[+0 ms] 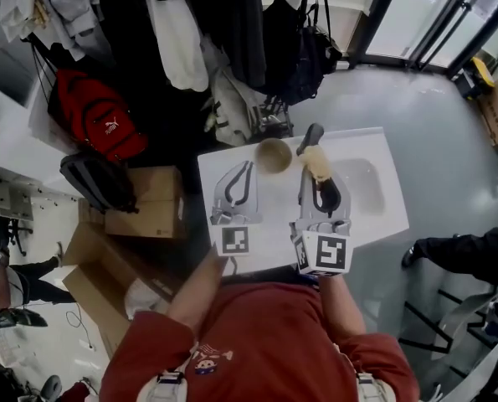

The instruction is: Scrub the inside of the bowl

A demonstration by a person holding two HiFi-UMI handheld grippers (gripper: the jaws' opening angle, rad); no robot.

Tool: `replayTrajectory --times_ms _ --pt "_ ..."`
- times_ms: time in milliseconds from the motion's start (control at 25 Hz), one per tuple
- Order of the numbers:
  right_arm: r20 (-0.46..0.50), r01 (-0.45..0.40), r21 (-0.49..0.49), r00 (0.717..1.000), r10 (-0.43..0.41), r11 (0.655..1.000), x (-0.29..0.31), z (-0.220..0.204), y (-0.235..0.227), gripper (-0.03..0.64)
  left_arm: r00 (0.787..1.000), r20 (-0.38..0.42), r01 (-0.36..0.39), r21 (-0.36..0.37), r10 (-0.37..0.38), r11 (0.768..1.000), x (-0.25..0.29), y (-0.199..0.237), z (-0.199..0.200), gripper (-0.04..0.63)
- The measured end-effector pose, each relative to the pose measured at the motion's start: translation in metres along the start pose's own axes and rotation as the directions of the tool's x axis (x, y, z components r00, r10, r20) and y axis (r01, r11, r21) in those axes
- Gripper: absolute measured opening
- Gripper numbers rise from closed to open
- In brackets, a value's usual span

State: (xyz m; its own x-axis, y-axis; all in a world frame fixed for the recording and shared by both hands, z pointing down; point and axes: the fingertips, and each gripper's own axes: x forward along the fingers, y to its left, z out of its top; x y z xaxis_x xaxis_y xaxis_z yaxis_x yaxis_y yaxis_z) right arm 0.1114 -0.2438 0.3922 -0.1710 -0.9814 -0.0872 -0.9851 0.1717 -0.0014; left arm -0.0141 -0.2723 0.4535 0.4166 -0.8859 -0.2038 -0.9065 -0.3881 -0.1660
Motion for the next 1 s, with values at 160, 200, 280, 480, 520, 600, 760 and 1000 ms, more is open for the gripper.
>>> replayTrajectory --times_ms 160,200,280,480,520,600,760,1000 --pt "-0.011 -0.003 0.0 1.0 0.003 1.0 0.007 -0.005 -0.006 0.077 0.995 -0.103 0.017 -0.019 -0.019 1.0 0.012 0.0 -0.048 0.085" --pt "-0.014 -0.004 -0.003 1.0 0.004 1.0 0.008 -0.005 -0.008 0.077 0.991 -0.133 0.021 -0.031 -0.024 0.999 0.015 0.0 -0.06 0.099" --pt "-0.023 -0.006 -0.01 1.0 0.005 1.0 0.01 -0.008 -0.012 0.077 0.981 -0.191 0.029 -0.054 -0.039 0.998 0.022 -0.002 -0.083 0.128" --pt "-0.052 0.015 -0.005 0.999 -0.015 1.0 0.009 -0.018 -0.028 0.077 0.919 -0.384 0.045 -0.123 -0.089 0.991 0.03 -0.014 -0.147 0.157" --pt "-0.057 0.019 -0.004 0.998 -0.019 1.0 0.009 -0.02 -0.03 0.077 0.906 -0.412 0.043 -0.135 -0.095 0.99 0.031 -0.015 -0.157 0.161" --pt "-0.067 0.021 -0.004 0.997 -0.022 1.0 0.01 -0.023 -0.034 0.077 0.878 -0.467 0.034 -0.162 -0.107 0.986 0.033 -0.018 -0.175 0.163" --pt "-0.08 0.028 0.001 0.996 -0.028 1.0 0.012 -0.028 -0.043 0.077 0.812 -0.565 -0.022 -0.278 -0.145 0.96 0.035 -0.022 -0.207 0.179" --pt "-0.098 0.038 0.002 0.994 -0.038 0.999 0.015 -0.035 -0.051 0.077 0.768 -0.62 -0.137 -0.401 -0.158 0.906 0.041 -0.019 -0.227 0.179"
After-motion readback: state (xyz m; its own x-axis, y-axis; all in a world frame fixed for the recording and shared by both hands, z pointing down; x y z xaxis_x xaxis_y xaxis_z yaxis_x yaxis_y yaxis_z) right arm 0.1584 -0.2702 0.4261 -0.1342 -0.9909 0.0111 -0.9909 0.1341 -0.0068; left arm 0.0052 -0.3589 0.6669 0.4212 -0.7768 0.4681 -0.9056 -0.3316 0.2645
